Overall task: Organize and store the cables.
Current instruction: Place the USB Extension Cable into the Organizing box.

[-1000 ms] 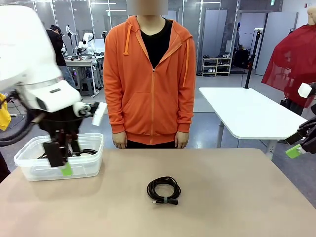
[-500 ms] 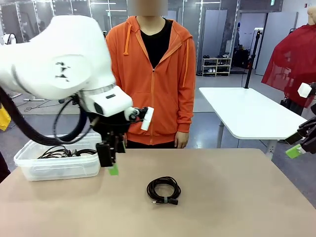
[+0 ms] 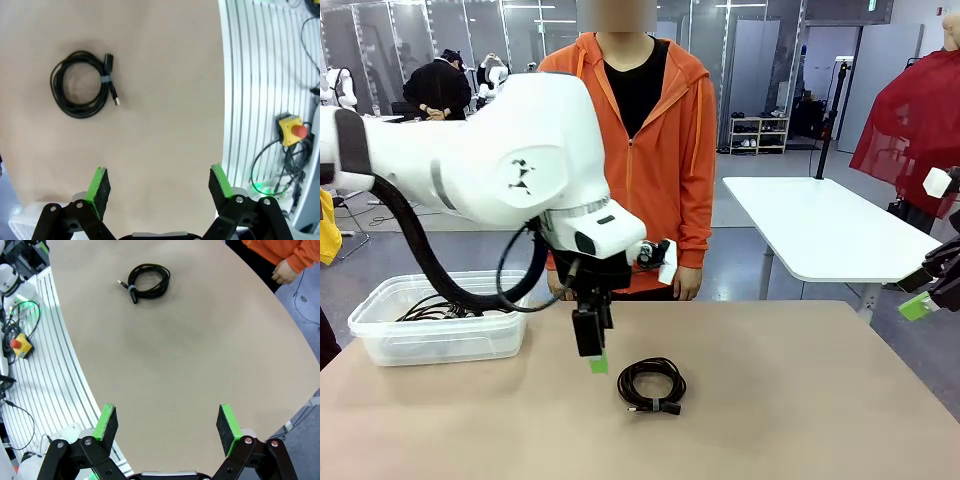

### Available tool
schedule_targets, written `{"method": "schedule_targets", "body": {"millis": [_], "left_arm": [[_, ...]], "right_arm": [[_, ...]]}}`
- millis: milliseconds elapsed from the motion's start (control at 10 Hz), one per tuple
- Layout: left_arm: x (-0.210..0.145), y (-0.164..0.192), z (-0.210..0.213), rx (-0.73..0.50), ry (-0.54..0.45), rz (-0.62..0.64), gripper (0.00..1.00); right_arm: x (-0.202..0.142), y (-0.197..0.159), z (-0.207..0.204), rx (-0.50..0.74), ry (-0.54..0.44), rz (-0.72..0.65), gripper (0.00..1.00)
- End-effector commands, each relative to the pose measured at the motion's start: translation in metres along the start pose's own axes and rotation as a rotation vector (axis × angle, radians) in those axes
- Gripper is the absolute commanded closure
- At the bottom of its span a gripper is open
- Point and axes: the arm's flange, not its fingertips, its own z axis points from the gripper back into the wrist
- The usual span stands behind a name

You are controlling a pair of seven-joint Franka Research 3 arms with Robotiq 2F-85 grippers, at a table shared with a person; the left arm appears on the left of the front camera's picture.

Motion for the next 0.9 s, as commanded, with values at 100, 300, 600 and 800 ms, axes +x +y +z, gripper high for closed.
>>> {"method": "schedule_targets", "body": {"millis": [100, 300, 600, 800], "left_arm": [[0.030, 0.017, -0.030, -0.016, 0.014, 0.064, 0.00], [0.047, 0.020, -0.051, -0.049, 0.018, 0.078, 0.00], [0.053, 0.025, -0.049, -0.038, 0.025, 0.096, 0.00], [0.051, 0.022, -0.056, -0.063, 0.008, 0.081, 0.00]], "right_arm": [[-0.001, 0.001, 0.001, -0.006, 0.013, 0.006, 0.00], [-0.001, 0.001, 0.001, -0.006, 0.013, 0.006, 0.00], [-0.001, 0.001, 0.001, -0.006, 0.013, 0.006, 0.00], [-0.001, 0.001, 0.001, -0.006, 0.013, 0.006, 0.00]]}}
